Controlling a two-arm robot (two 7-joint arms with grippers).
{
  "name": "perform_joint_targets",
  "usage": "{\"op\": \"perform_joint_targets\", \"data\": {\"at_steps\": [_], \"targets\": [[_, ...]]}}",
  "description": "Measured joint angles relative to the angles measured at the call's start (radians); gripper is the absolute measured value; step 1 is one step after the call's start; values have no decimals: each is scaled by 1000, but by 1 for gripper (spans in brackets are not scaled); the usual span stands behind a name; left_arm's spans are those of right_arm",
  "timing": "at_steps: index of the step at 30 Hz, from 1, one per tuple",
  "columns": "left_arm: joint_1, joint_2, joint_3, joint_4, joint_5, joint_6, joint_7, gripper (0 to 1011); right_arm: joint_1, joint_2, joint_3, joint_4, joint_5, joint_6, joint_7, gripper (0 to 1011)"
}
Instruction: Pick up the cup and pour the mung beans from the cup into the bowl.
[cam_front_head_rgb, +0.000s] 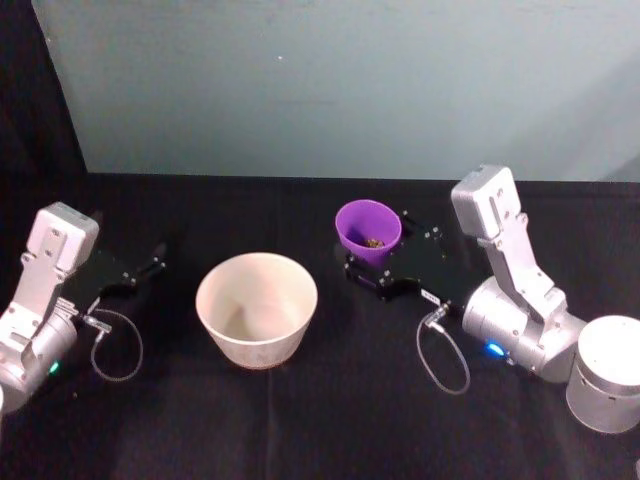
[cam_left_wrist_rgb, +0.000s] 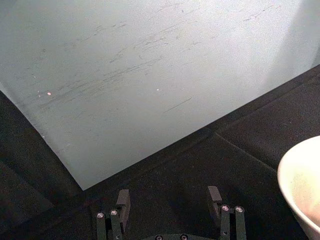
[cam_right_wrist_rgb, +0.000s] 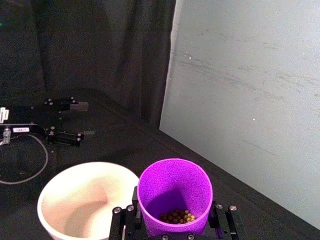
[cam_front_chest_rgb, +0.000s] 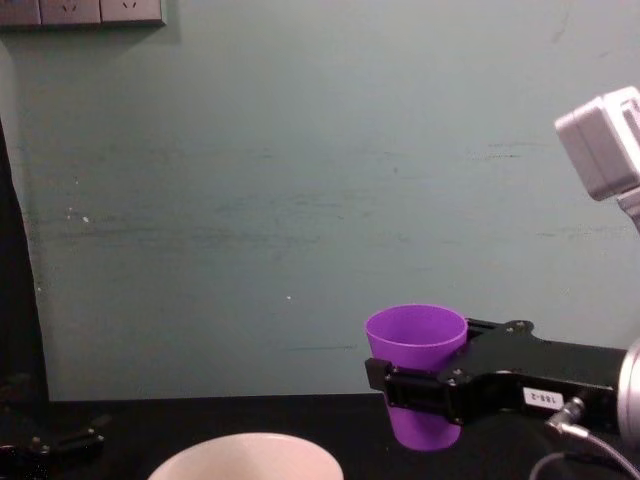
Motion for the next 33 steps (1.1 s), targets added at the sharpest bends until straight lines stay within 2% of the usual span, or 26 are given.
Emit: {"op": "perform_joint_targets", "data": {"at_steps": [8, 14, 25, 33], "targets": [[0, 0, 0, 0, 0, 0, 0, 1011, 50, -12, -16, 29, 2, 35, 15, 726], [0, 0, 0, 0, 0, 0, 0, 1011, 80, -17, -35, 39, -33, 36, 8, 726], [0, 0, 0, 0, 0, 0, 0, 1012, 115, -1, -85, 21, -134, 57, 6, 726], [0, 0, 0, 0, 0, 0, 0, 1011, 134, 9, -129, -8, -233, 77, 14, 726]]}}
